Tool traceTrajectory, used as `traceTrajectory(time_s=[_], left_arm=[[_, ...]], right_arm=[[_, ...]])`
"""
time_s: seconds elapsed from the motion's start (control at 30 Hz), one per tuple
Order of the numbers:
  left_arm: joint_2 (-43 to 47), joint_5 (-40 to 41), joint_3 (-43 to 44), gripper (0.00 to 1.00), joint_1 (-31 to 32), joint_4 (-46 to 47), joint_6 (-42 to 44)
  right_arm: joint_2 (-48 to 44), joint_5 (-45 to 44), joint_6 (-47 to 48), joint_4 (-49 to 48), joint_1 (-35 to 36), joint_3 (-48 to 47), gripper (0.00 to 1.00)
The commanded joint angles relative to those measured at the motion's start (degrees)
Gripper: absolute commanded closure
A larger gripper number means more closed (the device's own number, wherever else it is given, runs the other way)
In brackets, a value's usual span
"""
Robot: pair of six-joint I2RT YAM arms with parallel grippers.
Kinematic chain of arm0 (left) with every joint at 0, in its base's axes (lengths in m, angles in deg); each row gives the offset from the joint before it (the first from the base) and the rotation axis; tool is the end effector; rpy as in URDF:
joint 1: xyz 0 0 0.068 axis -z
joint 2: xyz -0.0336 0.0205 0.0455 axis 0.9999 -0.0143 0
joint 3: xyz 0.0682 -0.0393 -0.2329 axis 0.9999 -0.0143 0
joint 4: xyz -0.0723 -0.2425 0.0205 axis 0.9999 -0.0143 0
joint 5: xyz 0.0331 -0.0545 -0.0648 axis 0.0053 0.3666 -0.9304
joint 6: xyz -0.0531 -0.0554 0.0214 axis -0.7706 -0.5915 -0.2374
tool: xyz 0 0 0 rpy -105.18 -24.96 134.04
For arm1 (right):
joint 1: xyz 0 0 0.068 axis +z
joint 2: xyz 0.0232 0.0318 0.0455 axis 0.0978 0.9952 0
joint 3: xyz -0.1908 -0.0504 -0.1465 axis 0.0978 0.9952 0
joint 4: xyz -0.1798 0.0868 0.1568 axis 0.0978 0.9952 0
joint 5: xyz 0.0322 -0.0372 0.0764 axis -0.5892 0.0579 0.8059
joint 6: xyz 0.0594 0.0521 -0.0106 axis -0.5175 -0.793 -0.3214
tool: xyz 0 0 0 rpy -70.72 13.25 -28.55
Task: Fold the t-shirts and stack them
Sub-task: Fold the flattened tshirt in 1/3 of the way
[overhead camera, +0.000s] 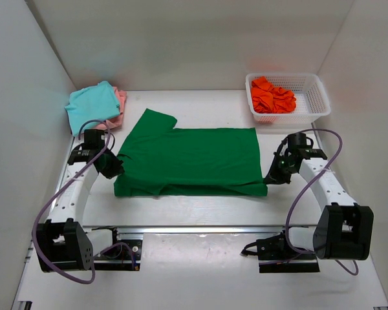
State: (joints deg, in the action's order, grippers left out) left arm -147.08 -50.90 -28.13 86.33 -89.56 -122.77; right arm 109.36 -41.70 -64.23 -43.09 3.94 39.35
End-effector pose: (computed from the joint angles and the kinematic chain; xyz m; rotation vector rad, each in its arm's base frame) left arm 0.2339 0.0103 0.2024 -1.0186 2.4990 -0.2417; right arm 0.2345 0.0114 0.1688 0.4552 2.7570 0.4542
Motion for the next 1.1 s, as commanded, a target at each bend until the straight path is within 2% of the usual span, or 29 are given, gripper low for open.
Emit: traceTrajectory(time_s=[0.0,0.53,0.57,0.63,0.67,0.7,0.77,0.83,0.9,1.0,1.07], left_arm=[[-0.71,0.29,2.29,1.0,-0.14,2.28,0.41],[-8.88,-0.24,4.22,1.0,0.3,5.53,-0.12],[-9.32,-0.15,4.57,0.96,0.39,5.7,-0.3],[-10.38,0.37,4.83,0.93,0.04,6.41,-0.3],[-11.17,0.46,5.1,0.87,0.04,6.24,-0.21],[-11.96,0.73,5.36,0.73,0.3,6.41,-0.21],[-13.62,1.17,6.06,0.69,-0.31,7.19,-0.74],[-15.12,1.17,8.08,0.52,-0.66,7.46,-1.52],[-17.14,1.17,10.1,0.53,-0.66,8.16,-1.53],[-19.16,0.91,13.88,0.63,-0.23,8.43,-1.27],[-20.22,-0.75,15.46,0.7,1.08,10.18,-1.09]], right_arm=[[2.05,-1.09,-0.13,-2.79,-0.17,-3.01,1.0],[11.01,-1.36,1.0,-6.57,0.35,-7.75,0.99],[11.2,-1.36,0.83,-6.92,0.44,-7.67,1.0],[12.6,-1.36,1.18,-7.54,0.44,-7.94,1.0],[13.04,-1.62,1.18,-7.8,0.44,-8.89,0.98],[13.83,-1.8,1.18,-7.98,0.44,-9.08,0.88],[14.71,-2.32,1.01,-8.42,0.27,-9.95,0.67],[15.59,-3.2,1.09,-8.16,0.62,-10.66,0.57],[16.12,-5.3,1.7,-7.9,1.14,-11.88,0.56],[16.29,-7.42,2.93,-7.28,1.58,-14.34,0.59],[16.29,-7.34,3.2,-7.72,3.51,-14.18,0.66]])
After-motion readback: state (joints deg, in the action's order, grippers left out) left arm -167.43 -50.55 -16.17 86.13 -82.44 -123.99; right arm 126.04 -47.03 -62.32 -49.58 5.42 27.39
